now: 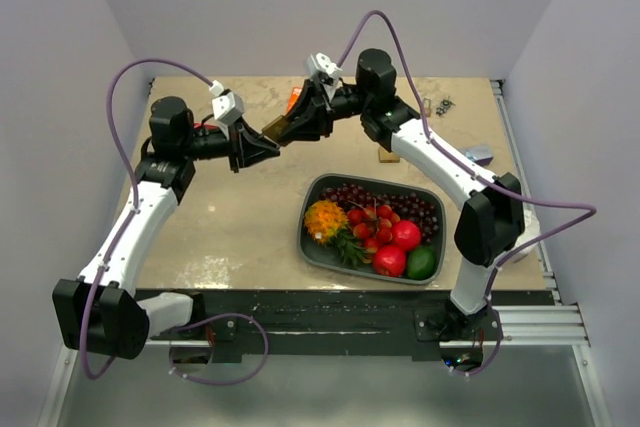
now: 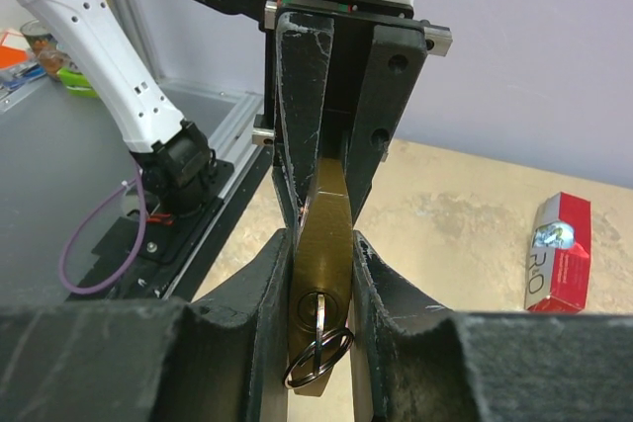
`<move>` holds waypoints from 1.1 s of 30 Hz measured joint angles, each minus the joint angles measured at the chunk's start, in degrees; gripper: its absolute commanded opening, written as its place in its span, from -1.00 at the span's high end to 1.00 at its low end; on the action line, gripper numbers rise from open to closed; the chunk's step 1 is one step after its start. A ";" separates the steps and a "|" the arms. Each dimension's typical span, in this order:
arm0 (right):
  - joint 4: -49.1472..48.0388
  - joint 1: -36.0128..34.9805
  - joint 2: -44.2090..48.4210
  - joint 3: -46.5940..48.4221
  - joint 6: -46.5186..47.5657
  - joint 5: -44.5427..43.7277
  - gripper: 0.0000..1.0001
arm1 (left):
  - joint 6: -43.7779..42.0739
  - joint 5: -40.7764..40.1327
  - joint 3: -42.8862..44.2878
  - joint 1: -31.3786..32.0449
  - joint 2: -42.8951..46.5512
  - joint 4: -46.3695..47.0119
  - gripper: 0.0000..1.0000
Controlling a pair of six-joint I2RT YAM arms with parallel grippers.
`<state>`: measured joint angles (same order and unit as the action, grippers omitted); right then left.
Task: Lock with the key
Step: Lock the lock.
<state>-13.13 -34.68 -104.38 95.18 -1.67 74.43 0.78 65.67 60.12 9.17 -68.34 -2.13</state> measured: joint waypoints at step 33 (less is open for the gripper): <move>31.12 0.92 -3.15 4.22 15.80 -4.48 -0.29 | -28.48 0.50 0.63 -8.09 1.11 -26.73 1.00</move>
<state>18.00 -33.76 -107.53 99.39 14.13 69.95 -27.70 66.17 60.75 1.08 -67.22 -28.86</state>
